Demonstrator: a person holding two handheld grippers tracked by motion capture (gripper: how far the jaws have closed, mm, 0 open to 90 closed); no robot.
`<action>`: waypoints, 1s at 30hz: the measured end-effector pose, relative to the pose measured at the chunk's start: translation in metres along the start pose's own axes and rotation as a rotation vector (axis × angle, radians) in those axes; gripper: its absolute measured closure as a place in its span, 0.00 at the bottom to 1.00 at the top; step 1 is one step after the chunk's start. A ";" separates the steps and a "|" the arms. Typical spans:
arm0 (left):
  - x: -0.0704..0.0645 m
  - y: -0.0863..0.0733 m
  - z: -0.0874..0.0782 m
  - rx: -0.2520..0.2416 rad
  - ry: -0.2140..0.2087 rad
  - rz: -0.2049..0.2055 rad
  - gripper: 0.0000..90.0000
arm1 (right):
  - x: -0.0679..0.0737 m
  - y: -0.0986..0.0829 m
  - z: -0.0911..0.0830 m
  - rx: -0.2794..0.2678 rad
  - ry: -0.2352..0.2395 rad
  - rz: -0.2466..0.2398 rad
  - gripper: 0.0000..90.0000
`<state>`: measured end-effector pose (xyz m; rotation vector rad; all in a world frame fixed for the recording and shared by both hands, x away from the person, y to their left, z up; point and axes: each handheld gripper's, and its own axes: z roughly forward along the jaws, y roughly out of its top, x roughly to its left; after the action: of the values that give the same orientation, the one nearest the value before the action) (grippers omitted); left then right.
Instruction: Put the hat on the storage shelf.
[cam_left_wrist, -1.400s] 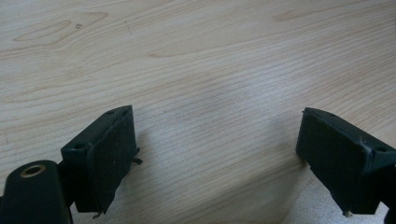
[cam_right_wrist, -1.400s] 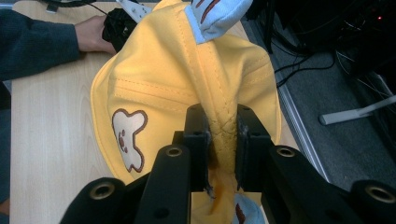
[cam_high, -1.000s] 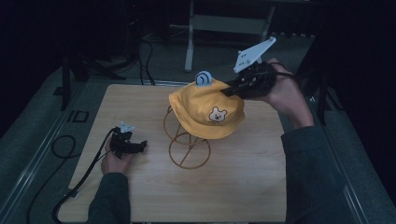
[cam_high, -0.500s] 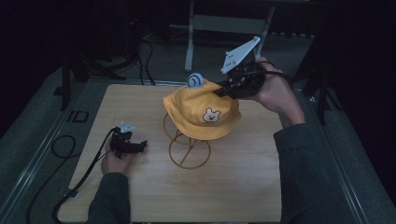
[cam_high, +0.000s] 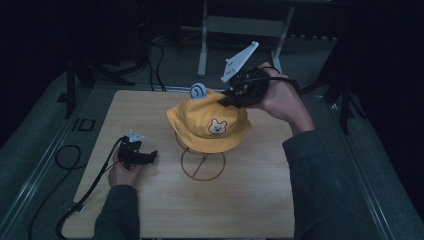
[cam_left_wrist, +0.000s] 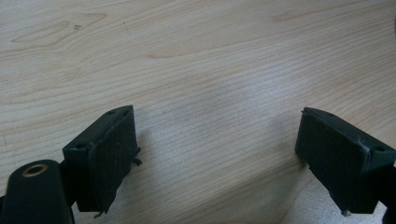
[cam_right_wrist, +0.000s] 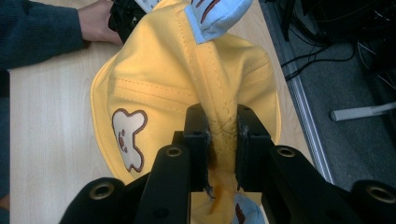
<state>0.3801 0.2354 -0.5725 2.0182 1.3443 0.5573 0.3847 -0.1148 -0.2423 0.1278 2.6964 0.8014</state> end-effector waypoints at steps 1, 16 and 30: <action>0.000 0.000 0.000 0.000 0.000 0.000 0.14 | 0.000 0.000 0.000 0.000 0.000 0.000 0.86; 0.000 0.000 0.000 0.000 0.000 0.000 0.14 | 0.004 0.023 0.020 0.038 0.034 -0.024 0.86; 0.000 0.000 0.000 0.000 0.000 0.001 0.14 | 0.008 0.029 0.042 0.089 0.054 -0.041 0.85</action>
<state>0.3800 0.2353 -0.5725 2.0184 1.3435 0.5574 0.3909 -0.0674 -0.2620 0.0716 2.7765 0.6829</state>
